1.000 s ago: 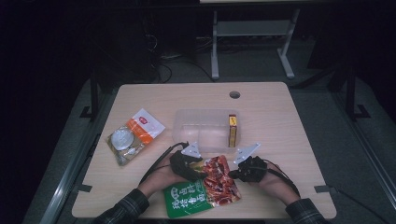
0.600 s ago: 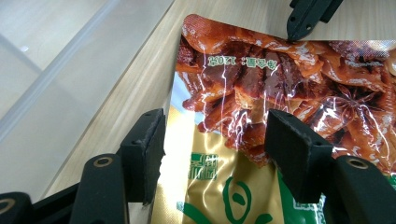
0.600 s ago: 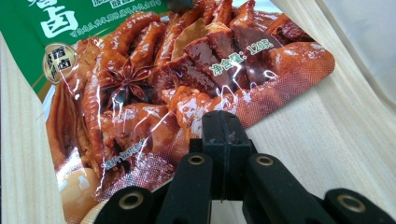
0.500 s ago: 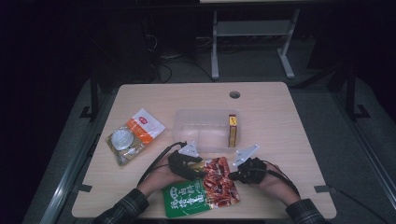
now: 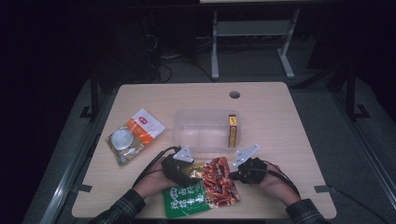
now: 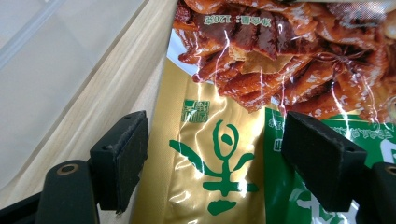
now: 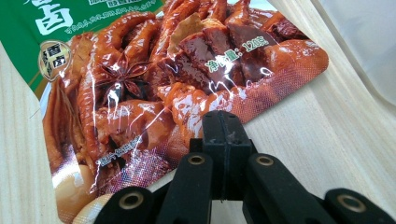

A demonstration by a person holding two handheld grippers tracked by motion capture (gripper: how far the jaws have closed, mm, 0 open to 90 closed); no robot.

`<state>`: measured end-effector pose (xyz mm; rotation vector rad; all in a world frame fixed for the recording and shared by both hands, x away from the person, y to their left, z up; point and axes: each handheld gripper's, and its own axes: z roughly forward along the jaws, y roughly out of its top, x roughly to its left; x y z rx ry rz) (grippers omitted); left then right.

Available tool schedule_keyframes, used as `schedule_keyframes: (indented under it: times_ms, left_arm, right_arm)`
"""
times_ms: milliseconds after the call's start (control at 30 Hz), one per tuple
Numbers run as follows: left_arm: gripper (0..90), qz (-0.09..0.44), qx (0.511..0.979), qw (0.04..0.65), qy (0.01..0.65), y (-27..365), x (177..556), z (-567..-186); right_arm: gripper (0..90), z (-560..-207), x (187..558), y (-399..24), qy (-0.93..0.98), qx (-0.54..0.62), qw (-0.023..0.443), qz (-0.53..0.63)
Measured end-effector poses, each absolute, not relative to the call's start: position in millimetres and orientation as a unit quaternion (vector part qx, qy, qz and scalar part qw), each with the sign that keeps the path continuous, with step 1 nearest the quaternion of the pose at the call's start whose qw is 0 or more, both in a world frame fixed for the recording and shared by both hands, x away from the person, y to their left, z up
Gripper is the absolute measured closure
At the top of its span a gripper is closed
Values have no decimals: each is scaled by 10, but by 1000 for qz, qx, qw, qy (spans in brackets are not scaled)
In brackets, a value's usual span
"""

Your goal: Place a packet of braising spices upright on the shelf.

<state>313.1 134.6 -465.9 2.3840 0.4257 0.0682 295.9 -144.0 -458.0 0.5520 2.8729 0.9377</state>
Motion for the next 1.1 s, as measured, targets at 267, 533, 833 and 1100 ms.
schedule_keyframes:
  times_ms: [267, 533, 833, 1100]
  left_arm:
    - [284, 42, 923, 344, 166, 1328, 3116, -4646]
    - [580, 48, 923, 352, 147, 1336, 3080, -4628]
    - [826, 51, 931, 341, 117, 1288, 3061, -4581]
    - [876, 55, 933, 346, 86, 1322, 3075, -4477]
  right_arm:
    - [900, -4584, 2955, -1427, 935, 177, 36, 306]
    - [900, -4581, 2950, -1416, 935, 177, 37, 306]
    - [899, -4535, 2965, -1461, 930, 182, 38, 317]
    - [718, -4324, 2992, -1488, 912, 186, 37, 364]
